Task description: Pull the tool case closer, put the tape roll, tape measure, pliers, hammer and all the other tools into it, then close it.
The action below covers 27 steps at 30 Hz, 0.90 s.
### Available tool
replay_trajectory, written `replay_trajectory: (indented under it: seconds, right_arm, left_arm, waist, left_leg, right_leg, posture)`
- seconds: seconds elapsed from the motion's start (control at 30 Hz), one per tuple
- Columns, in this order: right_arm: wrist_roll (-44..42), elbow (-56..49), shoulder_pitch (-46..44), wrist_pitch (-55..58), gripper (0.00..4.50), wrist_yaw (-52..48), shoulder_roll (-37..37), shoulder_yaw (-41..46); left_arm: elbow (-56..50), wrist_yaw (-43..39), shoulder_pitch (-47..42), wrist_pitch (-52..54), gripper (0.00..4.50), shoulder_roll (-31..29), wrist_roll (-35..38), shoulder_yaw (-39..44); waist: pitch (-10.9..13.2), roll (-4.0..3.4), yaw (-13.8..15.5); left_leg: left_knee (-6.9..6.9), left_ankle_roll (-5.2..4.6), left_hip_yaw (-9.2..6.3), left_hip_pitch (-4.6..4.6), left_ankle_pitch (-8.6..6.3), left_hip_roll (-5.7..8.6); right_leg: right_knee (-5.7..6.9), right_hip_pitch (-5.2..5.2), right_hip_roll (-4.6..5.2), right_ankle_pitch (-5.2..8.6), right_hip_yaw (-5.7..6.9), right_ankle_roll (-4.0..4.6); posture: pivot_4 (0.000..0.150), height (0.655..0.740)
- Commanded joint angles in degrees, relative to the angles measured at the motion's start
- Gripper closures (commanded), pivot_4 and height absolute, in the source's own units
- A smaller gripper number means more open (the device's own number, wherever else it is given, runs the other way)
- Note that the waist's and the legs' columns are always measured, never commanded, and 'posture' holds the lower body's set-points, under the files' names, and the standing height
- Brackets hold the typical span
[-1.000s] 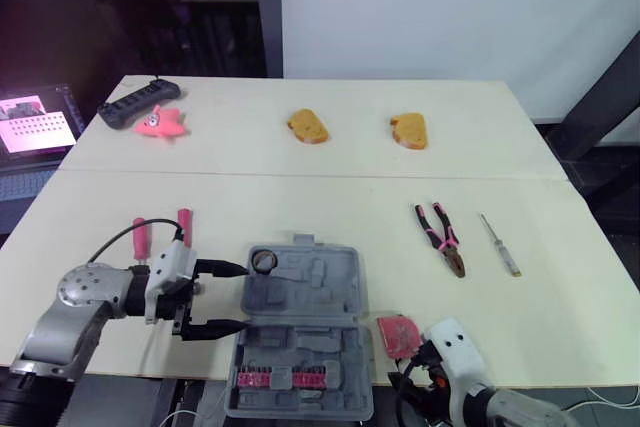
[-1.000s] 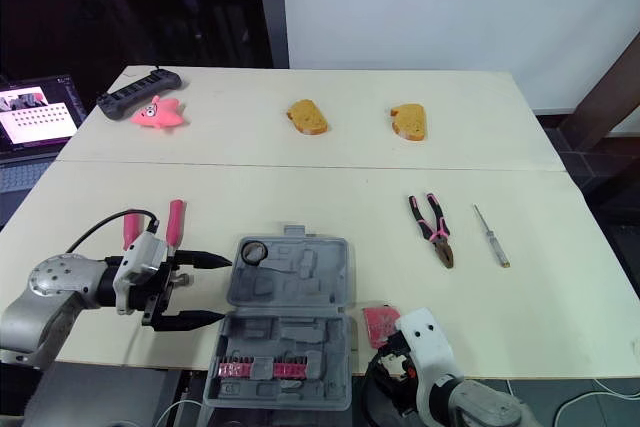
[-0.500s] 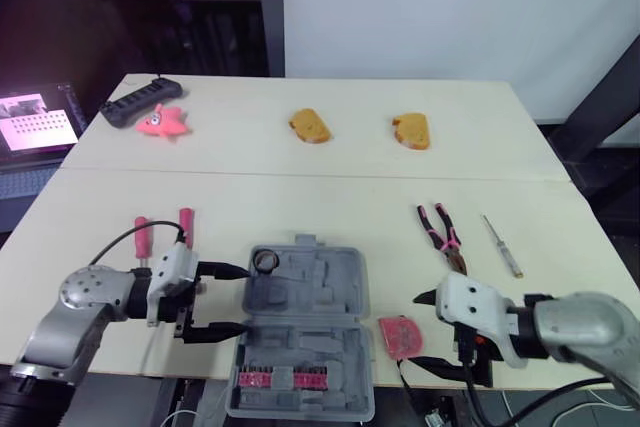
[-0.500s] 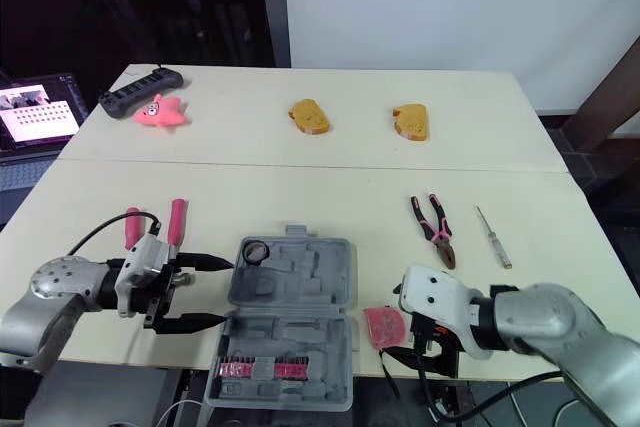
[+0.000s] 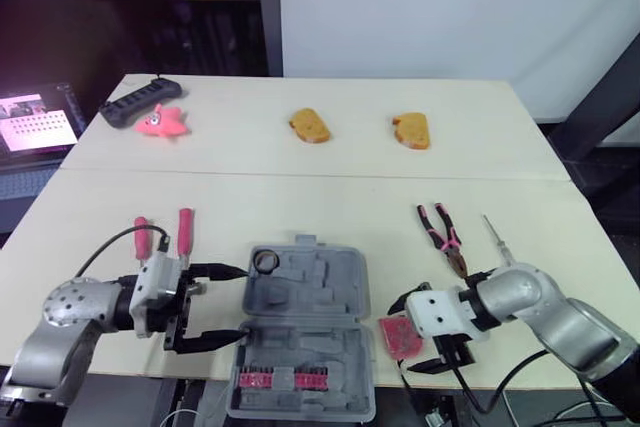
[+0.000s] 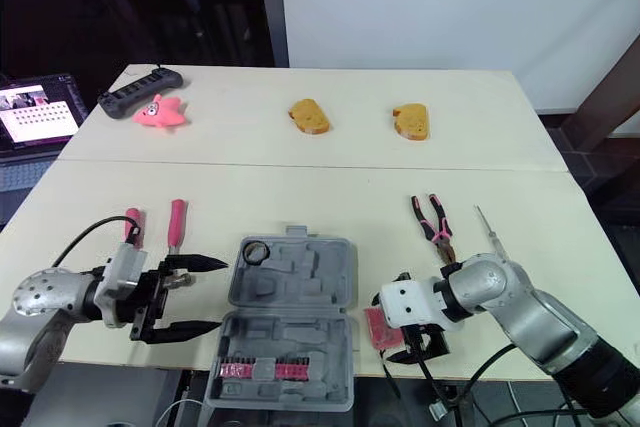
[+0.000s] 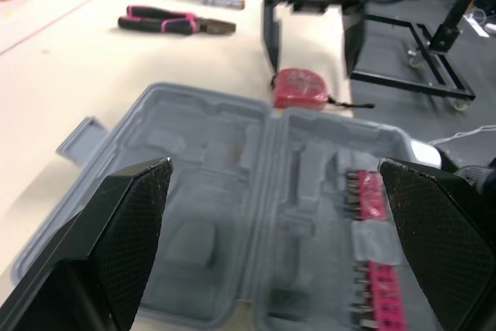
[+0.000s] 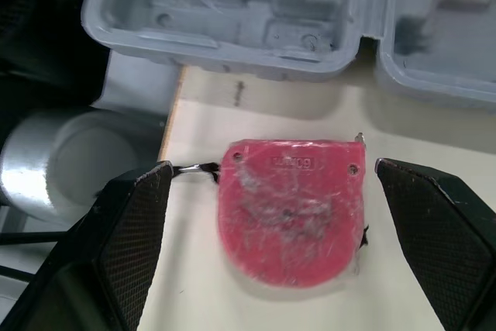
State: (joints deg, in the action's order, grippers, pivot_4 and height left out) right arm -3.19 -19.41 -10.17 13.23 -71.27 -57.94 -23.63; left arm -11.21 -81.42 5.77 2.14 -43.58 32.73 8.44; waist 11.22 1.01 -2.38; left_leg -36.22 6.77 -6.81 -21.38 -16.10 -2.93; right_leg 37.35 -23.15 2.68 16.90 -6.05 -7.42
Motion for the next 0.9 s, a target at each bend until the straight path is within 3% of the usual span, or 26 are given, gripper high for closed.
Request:
replay_trajectory:
  seconds: [0.03, 0.37, 0.53, 0.77, 0.9]
  right_arm:
    - [1.77, 1.05, -0.74, -0.65, 0.05, -0.69, 1.27, -0.9]
    - [5.53, 6.92, -1.4, -2.45, 0.05, -1.34, 4.02, -2.84]
    - [4.22, 6.78, -1.37, -1.74, 1.58, -0.85, 5.53, -1.4]
    - [0.25, 0.22, -1.27, 3.97, 1.58, -0.61, 5.29, 3.16]
    - [-6.12, -8.54, -9.42, 19.98, 1.58, -1.8, 4.52, 6.95]
  left_arm:
    - [-1.68, -0.96, 0.88, -1.7, 0.0, -0.53, 1.25, 2.01]
    - [-2.4, -0.42, 2.08, -2.28, 0.0, -0.85, 0.91, 2.65]
    - [-2.4, 0.14, 2.08, -2.39, 0.0, -0.84, 0.7, 2.7]
    - [-0.97, 1.0, 1.85, -3.06, 0.0, -0.91, -0.13, 3.09]
    - [1.27, 0.87, 0.7, -3.36, 0.0, -1.55, -0.77, 3.37]
  waist:
    - [0.0, 0.0, -0.05]
    - [-0.02, 0.04, -0.13]
    - [-0.03, 0.03, -0.16]
    - [-0.01, 0.0, -0.15]
    - [0.01, -0.04, -0.34]
  left_leg:
    - [0.01, 0.0, 0.0, 0.0, 0.0, 0.0]
    - [0.01, 0.0, 0.0, 0.03, 0.0, 0.0]
    - [0.03, 0.0, 0.0, 0.07, 0.0, -0.01]
    - [0.02, 0.0, 0.0, 0.05, 0.0, -0.01]
    - [0.01, 0.0, 0.0, 0.05, 0.0, -0.01]
  right_leg:
    - [0.0, 0.0, 0.0, 0.0, 0.0, 0.0]
    - [0.0, 0.02, -0.01, -0.01, 0.0, -0.01]
    - [0.01, 0.04, -0.02, -0.01, 0.0, -0.01]
    - [0.02, 0.03, -0.02, -0.01, 0.0, -0.02]
    - [0.04, 0.02, -0.02, -0.02, -0.01, 0.0]
  posture:
    - [0.15, 0.74]
    - [0.15, 0.74]
    - [0.15, 0.74]
    - [0.15, 0.74]
    - [0.15, 0.74]
